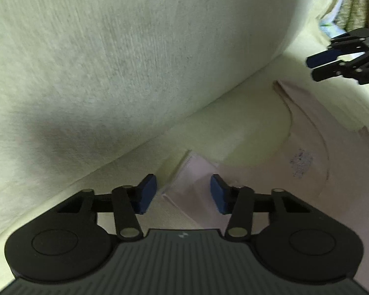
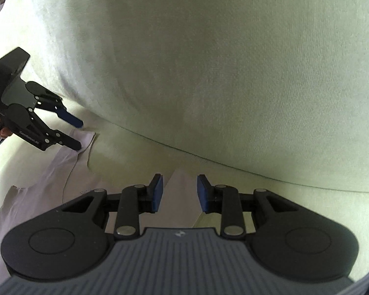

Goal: Fold clothes
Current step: 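Lower the left gripper onto the hem and close it on the fabric, then close the right gripper on the hem beside the left gripper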

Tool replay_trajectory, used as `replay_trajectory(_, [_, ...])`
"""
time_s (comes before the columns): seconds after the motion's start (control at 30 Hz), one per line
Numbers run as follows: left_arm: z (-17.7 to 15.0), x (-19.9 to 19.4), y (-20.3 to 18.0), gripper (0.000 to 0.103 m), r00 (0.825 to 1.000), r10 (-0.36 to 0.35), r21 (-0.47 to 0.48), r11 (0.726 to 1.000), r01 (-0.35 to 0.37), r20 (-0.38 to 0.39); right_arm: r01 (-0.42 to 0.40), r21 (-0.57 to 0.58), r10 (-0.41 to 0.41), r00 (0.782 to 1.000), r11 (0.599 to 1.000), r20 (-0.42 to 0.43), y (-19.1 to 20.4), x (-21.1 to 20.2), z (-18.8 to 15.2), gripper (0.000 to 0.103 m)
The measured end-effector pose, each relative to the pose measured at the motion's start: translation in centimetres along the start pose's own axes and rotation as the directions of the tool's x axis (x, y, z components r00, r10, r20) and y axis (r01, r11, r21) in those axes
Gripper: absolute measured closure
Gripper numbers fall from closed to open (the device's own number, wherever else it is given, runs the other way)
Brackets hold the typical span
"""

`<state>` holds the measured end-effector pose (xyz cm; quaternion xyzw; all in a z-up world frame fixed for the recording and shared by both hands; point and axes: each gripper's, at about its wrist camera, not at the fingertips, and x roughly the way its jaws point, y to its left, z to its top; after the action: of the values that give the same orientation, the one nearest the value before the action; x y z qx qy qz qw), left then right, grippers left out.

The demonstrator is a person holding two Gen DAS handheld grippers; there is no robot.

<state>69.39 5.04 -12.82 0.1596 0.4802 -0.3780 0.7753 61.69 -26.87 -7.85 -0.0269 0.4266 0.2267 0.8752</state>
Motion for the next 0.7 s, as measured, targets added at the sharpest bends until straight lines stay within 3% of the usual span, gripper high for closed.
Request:
replay_trajectory(0.1, [0.0, 0.2, 0.6, 0.067, 0.999, -0.05, 0.014, 0.999, 0.05, 0.02, 0.01, 0.006, -0.01, 1.0, 1.0, -0.004, -0.6, -0.2, -0.1, 0.076])
replay_trajectory(0.17, [-0.2, 0.1, 0.8, 0.099, 0.995, -0.095, 0.033, 0.995, 0.094, 0.023, 0.009, 0.017, -0.009, 1.0, 1.0, -0.008, -1.3, -0.3, -0.5, 0.076])
replay_trajectory(0.23, [-0.7, 0.5, 1.0, 0.103, 0.992, -0.124, 0.061, 0.991, 0.123, 0.016, 0.005, 0.017, -0.004, 1.0, 1.0, -0.012, -1.8, -0.5, -0.8, 0.076])
replay_trajectory(0.33, [-1.3, 0.2, 0.4, 0.103, 0.994, -0.112, 0.112, 0.988, 0.109, 0.021, -0.013, -0.008, 0.013, 1.0, 1.0, -0.021, -2.2, -0.4, -0.9, 0.076])
replay_trajectory(0.6, [-1.2, -0.3, -0.2, 0.103, 0.996, -0.086, 0.104, 0.991, 0.083, 0.025, -0.082, -0.114, 0.071, 0.993, 0.99, -0.09, -3.8, 1.2, -0.8, 0.075])
replay_trajectory(0.7, [-1.3, 0.2, -0.9, 0.103, 0.997, -0.076, 0.114, 0.991, 0.072, 0.026, -0.147, -0.162, 0.122, 0.981, 0.976, -0.153, -4.1, 2.5, -0.7, 0.073])
